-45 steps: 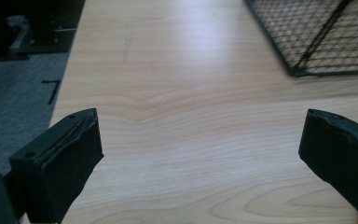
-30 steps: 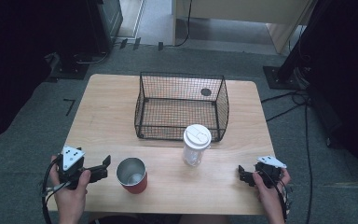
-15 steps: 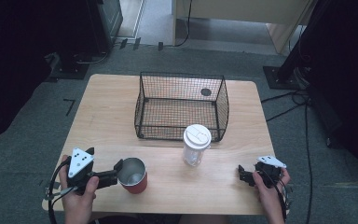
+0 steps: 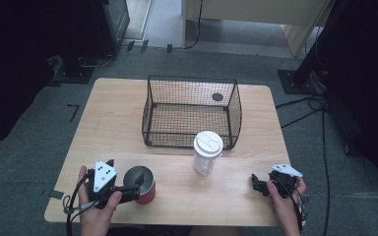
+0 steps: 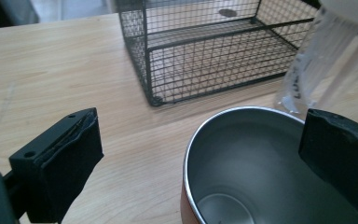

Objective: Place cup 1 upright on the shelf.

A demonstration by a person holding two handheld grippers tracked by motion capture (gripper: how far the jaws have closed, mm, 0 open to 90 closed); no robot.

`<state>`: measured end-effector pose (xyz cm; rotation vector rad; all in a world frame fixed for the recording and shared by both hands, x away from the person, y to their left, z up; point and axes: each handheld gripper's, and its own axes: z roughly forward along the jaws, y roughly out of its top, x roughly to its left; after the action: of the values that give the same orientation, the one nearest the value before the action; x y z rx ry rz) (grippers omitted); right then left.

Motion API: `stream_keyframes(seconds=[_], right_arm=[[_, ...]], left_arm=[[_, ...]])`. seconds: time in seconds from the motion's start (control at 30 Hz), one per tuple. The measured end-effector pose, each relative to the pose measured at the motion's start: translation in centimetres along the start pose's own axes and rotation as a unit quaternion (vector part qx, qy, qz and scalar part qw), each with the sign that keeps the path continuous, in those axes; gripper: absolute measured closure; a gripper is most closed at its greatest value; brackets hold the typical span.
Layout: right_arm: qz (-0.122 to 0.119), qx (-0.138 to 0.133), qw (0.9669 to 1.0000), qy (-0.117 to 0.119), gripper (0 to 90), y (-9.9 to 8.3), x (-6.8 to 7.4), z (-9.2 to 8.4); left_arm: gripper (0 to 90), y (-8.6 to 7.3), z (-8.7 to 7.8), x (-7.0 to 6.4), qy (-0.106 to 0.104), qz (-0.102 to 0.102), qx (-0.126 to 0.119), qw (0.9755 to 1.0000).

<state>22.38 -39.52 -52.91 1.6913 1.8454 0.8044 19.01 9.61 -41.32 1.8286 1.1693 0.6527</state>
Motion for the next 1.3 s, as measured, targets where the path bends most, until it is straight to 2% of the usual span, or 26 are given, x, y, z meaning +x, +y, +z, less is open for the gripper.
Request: stream_keyframes(seconds=[0.13, 0.37, 0.43, 0.63, 0.83, 1.1, 1.2, 1.23, 1.27, 1.3], right_arm=[[0.0, 0.0, 1.0, 0.0, 0.0, 0.0, 0.0, 0.0], [0.0, 0.0, 1.0, 0.0, 0.0, 0.0, 0.0, 0.0], [0.0, 0.0, 1.0, 0.0, 0.0, 0.0, 0.0, 0.0], [0.0, 0.0, 1.0, 0.0, 0.0, 0.0, 0.0, 0.0], [0.0, 0.0, 1.0, 0.0, 0.0, 0.0, 0.0, 0.0], [0.0, 0.0, 1.0, 0.0, 0.0, 0.0, 0.0, 0.0], [0.0, 0.0, 1.0, 0.0, 0.0, 0.0, 0.0, 0.0], [0.0, 0.0, 1.0, 0.0, 0.0, 0.0, 0.0, 0.0], [0.0, 0.0, 1.0, 0.0, 0.0, 0.0, 0.0, 0.0], [0.0, 0.0, 1.0, 0.0, 0.0, 0.0, 0.0, 0.0]], left_arm=[[0.0, -0.3, 0.1, -0.6, -0.018, -0.007, -0.002, 0.9998], [0.0, -0.7, 0.0, -1.8, -0.028, -0.009, -0.008, 0.9995], [0.0, -0.8, 0.0, -2.3, -0.022, 0.002, -0.004, 0.9998], [0.0, -1.7, 0.9, -3.0, 0.004, 0.009, 0.003, 0.9999], [0.0, -2.5, 1.6, -3.5, 0.003, 0.017, 0.02, 0.9996], [0.0, -2.7, 1.9, -3.4, -0.006, 0.004, 0.03, 0.9995], [0.0, -3.0, 2.2, -3.5, 0.001, 0.008, 0.043, 0.999], [0.0, -3.1, 2.4, -3.5, 0.003, 0.008, 0.045, 0.999], [3.8, -3.2, 2.4, -3.5, 0.005, 0.009, 0.045, 0.9989], [3.8, -3.3, 2.4, -3.5, 0.014, 0.007, 0.04, 0.9991]])
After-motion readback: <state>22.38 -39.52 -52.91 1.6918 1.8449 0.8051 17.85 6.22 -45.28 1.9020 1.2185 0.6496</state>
